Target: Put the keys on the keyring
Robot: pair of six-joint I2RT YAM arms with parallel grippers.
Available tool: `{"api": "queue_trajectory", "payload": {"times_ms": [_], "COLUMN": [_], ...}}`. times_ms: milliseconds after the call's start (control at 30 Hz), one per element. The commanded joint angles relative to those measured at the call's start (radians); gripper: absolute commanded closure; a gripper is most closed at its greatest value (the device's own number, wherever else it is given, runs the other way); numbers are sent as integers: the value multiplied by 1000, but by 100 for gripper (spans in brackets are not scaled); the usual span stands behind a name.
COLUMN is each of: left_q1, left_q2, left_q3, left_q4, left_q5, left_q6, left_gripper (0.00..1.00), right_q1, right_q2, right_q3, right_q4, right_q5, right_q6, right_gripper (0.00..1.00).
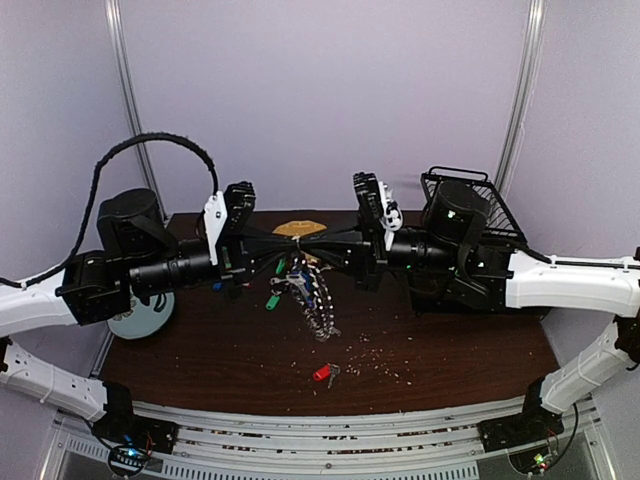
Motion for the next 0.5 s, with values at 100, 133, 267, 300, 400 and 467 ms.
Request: {"api": "queue_trajectory", "payload": {"times_ms": [100, 133, 267, 300, 400, 467], "left_q1": [5, 5, 3, 3, 3, 3], "left_q2": [7, 18, 61, 71, 81, 82], "left_q3": [82, 97, 159, 178, 194, 194], "left_q4": [-159, -197, -295, -311, -318, -315], "left_q5": [-49, -46, -67, -72, -68, -68], "left_q6": [72, 82, 134, 141, 150, 154], "left_gripper": [100, 100, 100, 100, 100, 100], "right_q1": [-31, -32, -32, -31, -30, -23], "right_q2": [-75, -72, -23, -6, 49, 79], "right_q3": [158, 189, 309, 342, 418, 435], "right_q4": [-521, -580, -753, -803, -880, -897], "right_q5": [-9, 7, 74, 81, 81, 53], "right_q6": [-369, -424, -567, -588, -608, -604], "right_gripper": [67, 69, 73, 71, 65, 63]}}
